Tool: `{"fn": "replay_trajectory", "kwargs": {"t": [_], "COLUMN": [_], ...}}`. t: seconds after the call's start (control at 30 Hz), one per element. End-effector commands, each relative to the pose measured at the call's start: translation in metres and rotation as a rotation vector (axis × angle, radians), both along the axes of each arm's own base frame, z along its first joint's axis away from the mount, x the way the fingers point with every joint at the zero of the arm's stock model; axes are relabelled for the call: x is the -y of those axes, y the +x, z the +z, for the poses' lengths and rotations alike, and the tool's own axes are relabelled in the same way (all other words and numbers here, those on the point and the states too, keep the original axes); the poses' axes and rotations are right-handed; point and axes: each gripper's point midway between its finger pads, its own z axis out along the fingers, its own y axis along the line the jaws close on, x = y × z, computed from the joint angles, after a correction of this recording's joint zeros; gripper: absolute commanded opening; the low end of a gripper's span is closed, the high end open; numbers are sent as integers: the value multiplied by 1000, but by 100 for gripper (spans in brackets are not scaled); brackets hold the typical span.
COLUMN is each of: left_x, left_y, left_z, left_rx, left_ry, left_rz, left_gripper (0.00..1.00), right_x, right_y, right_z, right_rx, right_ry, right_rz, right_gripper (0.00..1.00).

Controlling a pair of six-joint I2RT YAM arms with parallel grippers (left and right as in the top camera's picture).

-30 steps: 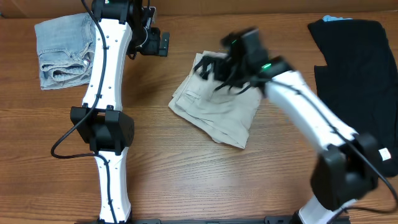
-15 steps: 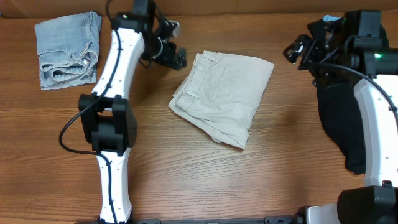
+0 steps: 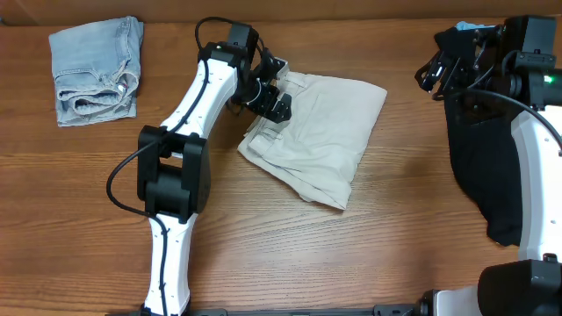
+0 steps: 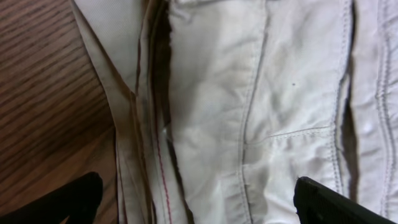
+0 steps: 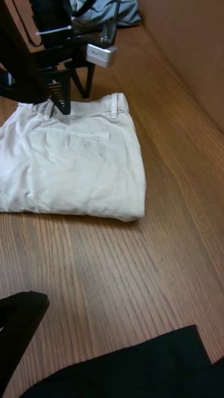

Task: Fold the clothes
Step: 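Grasp the folded shorts' top edge with the left gripper, then carry the folded shorts with the left gripper onto the blue jeans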

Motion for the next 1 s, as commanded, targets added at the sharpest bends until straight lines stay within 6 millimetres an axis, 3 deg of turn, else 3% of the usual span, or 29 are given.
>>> {"fn": "replay_trajectory", "kwargs": {"t": [0.0,0.23,0.3,0.37,0.47,0.53,0.63,0.73,0.83,0.97], "left_x": [-6,9,19,33,48,53,56,52,41,20], "left_y": [-9,-26,-31,-37,-44,-45,-44,-36,-25,-3], "left_z": [-38,-53,-50,-46,-42,-42,-40,-26,7,72], "left_rx": [-79,-158,-168,-183,-195,-202,-205,-222,-225,-167], "left_ry": [30,1,-29,-80,-120,-118,-121,-125,-131,-162], "left_rz": [-5,-29,-48,-69,-95,-84,-64,-5,41,126], "left_gripper": [100,97,87,69,28,6,4,4,4,4], "right_x": [3,5,5,5,5,5,5,5,5,5], "right_y": [0,0,0,0,0,0,0,0,0,-1], "right_z": [1,1,1,1,1,1,0,0,0,0], "right_rx": [7,5,5,5,5,4,4,3,3,0], "right_ry": [-24,-33,-33,-33,-32,-32,-32,-32,-32,-31], "right_rz": [5,-1,-1,-1,0,0,0,0,0,0], "right_gripper": [100,100,100,100,100,100,100,100,100,100]}}
